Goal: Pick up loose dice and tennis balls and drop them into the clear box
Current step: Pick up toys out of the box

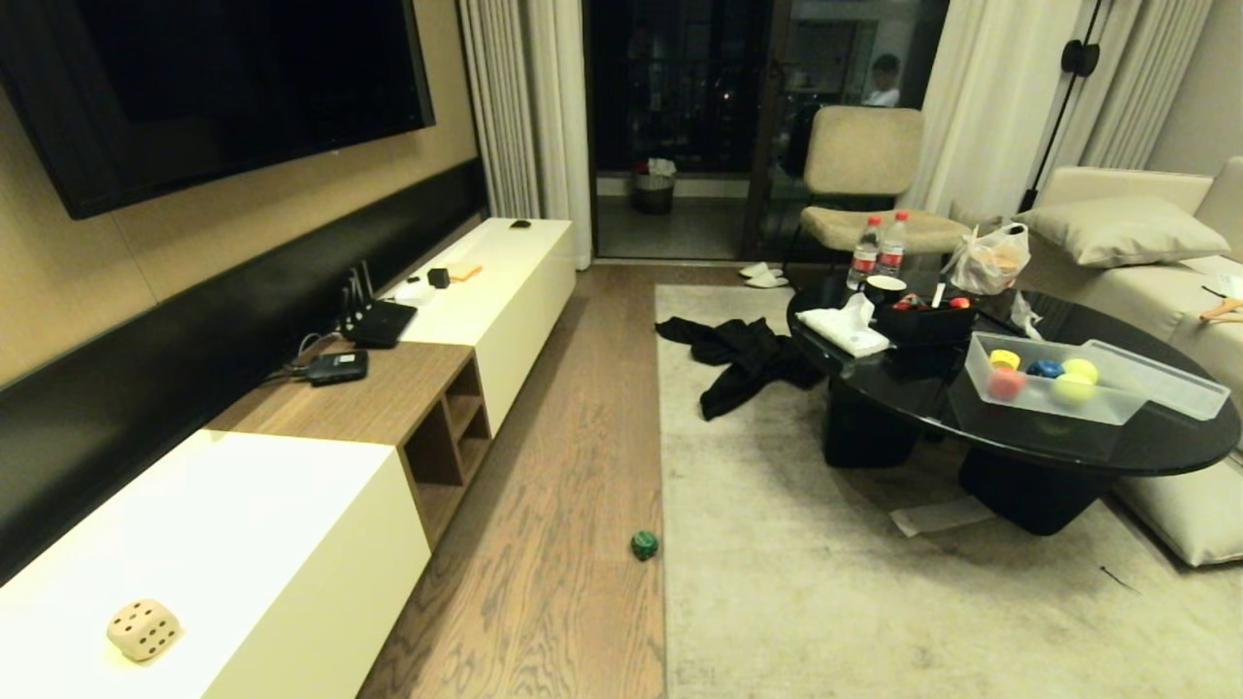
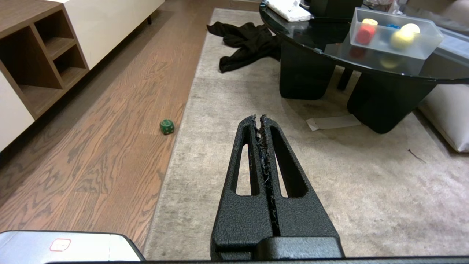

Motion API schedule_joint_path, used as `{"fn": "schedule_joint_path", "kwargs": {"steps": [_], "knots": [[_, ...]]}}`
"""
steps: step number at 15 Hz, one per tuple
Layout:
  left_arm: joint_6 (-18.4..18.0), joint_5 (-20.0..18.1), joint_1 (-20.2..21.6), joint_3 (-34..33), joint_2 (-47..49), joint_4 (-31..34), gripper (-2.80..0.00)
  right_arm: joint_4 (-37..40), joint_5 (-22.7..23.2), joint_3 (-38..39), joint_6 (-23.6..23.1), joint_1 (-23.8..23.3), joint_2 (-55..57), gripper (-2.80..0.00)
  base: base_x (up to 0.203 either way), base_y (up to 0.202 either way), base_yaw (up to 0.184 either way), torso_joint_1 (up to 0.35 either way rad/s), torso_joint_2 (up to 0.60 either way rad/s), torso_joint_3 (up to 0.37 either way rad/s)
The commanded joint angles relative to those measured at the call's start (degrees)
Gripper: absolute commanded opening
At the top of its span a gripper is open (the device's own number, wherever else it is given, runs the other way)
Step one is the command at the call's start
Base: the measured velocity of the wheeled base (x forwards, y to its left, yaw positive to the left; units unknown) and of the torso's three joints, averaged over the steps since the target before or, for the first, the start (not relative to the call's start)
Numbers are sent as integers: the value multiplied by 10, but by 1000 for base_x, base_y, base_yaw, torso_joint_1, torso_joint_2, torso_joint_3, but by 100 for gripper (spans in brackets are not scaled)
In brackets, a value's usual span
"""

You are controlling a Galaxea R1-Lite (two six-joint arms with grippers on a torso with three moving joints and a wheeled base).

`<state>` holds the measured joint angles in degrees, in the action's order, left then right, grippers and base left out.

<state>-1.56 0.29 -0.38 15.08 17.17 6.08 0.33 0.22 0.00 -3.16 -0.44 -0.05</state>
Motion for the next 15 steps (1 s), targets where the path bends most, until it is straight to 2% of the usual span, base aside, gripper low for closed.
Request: {"fn": "schedule_joint_path", "kwargs": {"steps": [1,5,7,10,15], "knots": [[-1,0,0,50,137,-3,-280,0,0,0,0,0,0,-280,0,0,0,0,0,0],[-6,-1,13,136,309,-40,-280,0,0,0,0,0,0,-280,0,0,0,0,0,0],[-31,-13,48,185,393,-63,-280,0,1,0,0,0,0,-280,0,0,0,0,0,0],[-81,-66,117,236,479,-87,-280,0,0,0,1,0,0,-280,0,0,0,0,0,0],[-153,-126,203,246,578,-94,-280,0,0,0,5,0,0,-280,0,0,0,0,0,0]]}}
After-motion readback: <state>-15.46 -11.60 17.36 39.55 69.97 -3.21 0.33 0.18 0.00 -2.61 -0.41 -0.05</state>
